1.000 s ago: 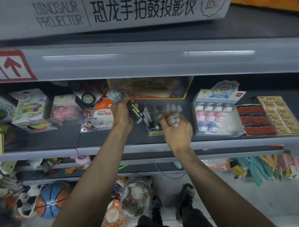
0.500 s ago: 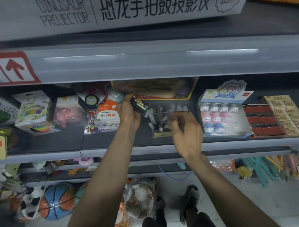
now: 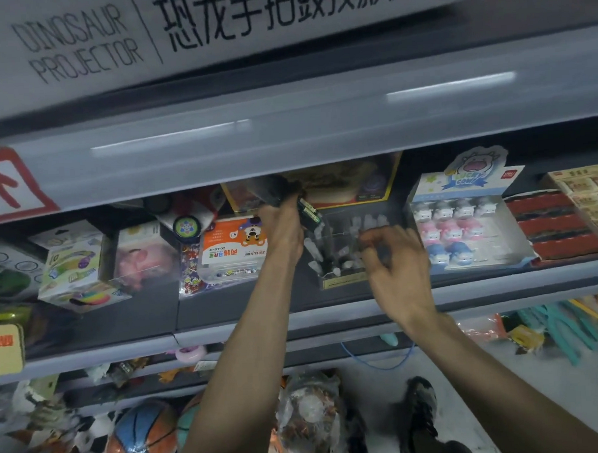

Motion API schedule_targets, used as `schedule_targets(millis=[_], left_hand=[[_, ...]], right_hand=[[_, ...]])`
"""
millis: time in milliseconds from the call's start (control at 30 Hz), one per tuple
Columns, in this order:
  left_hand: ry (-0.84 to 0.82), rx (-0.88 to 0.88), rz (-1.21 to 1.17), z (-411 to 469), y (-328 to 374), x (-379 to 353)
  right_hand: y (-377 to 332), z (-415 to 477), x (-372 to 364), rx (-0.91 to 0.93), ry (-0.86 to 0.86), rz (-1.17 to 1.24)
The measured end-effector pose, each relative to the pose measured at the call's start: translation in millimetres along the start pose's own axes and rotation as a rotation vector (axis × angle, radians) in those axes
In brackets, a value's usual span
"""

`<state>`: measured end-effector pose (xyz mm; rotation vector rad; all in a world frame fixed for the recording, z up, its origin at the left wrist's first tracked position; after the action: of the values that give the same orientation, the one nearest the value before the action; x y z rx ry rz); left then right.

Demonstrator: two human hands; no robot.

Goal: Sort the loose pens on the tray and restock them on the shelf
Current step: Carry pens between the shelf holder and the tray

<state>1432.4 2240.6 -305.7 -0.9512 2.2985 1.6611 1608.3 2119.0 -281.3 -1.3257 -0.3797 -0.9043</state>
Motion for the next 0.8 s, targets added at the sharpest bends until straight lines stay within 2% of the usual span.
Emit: schedule_targets(millis=[133, 267, 367, 600, 800], left_hand=[[-0.013, -0.095, 0.202, 0.5, -4.3, 1.6], [-0.049, -0.187, 0.221, -5.4, -2.2, 0.0], [-0.053, -0.196, 0.229, -10.9, -0.4, -2.0], [-0.132, -0.247, 0.413, -14.4, 2.0, -5.8], [-0.174, -0.214, 0.465, -0.8, 3.8, -5.9]], right_hand=[[3.4, -2.7, -2.6, -0.011, -0.011, 0.02], [4.7, -1.9, -2.6, -0.029, -0.018, 0.028], [2.5, -1.7, -1.7, -0.029, -0.022, 0.032], [-0.7, -3.7, -5.6, -0.05, -0.074, 0.039], [1.3, -3.7, -3.1, -0.058, -0.079, 0.059]])
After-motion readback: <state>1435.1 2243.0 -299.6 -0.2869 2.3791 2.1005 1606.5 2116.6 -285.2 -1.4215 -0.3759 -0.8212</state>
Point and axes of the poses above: each hand's wrist, its own z-axis towards the middle knuckle, its own x-axis out of the back of the hand, y = z × x, the point moved 5 cm from there along z, towards the middle knuckle, and after that the axes turned 7 degrees about -z, right-handed, at the moved point
